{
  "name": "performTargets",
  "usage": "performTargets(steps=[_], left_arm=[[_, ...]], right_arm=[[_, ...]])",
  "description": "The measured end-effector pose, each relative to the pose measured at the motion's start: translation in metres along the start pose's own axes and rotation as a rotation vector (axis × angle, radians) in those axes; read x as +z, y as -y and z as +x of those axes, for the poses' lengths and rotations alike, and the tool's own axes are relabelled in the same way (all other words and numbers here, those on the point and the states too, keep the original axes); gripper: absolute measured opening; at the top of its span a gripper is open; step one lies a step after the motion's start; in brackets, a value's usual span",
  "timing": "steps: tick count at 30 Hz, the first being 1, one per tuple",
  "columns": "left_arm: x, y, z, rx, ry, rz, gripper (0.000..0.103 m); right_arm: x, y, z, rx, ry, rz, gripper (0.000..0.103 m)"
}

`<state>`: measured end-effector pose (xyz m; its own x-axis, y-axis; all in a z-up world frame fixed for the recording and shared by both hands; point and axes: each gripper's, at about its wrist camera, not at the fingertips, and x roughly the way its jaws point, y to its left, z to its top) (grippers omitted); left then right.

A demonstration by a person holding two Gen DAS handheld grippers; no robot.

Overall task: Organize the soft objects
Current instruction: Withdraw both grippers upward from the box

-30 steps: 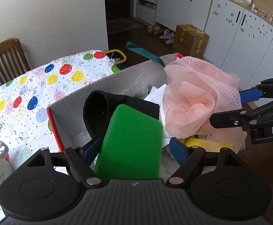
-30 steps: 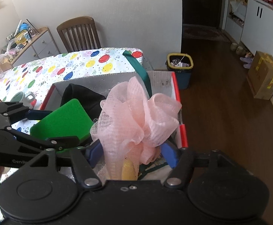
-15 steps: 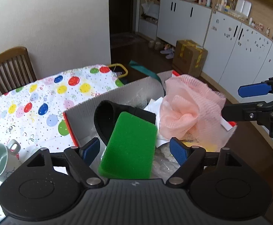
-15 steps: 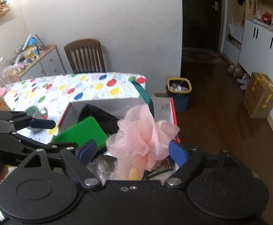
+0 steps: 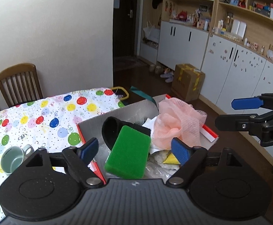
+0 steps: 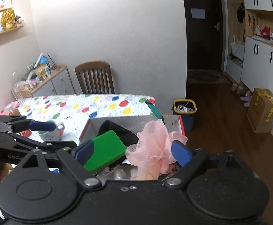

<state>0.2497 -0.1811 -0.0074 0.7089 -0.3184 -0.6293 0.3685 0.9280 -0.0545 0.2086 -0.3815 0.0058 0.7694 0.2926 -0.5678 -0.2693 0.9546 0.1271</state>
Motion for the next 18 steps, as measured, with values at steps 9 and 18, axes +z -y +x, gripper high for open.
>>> performTargets(steps=[9,18], left_arm=[[-0.007,0.001,-0.032,0.006,0.067,-0.010,0.100],[-0.018,-0.003,-0.056,-0.003,0.118,-0.038,0.103]], right_arm=[[-0.015,-0.015,-0.024,-0.006,0.070,-0.013,0.100],[-0.027,-0.029,-0.038,-0.016,0.107,0.007,0.103]])
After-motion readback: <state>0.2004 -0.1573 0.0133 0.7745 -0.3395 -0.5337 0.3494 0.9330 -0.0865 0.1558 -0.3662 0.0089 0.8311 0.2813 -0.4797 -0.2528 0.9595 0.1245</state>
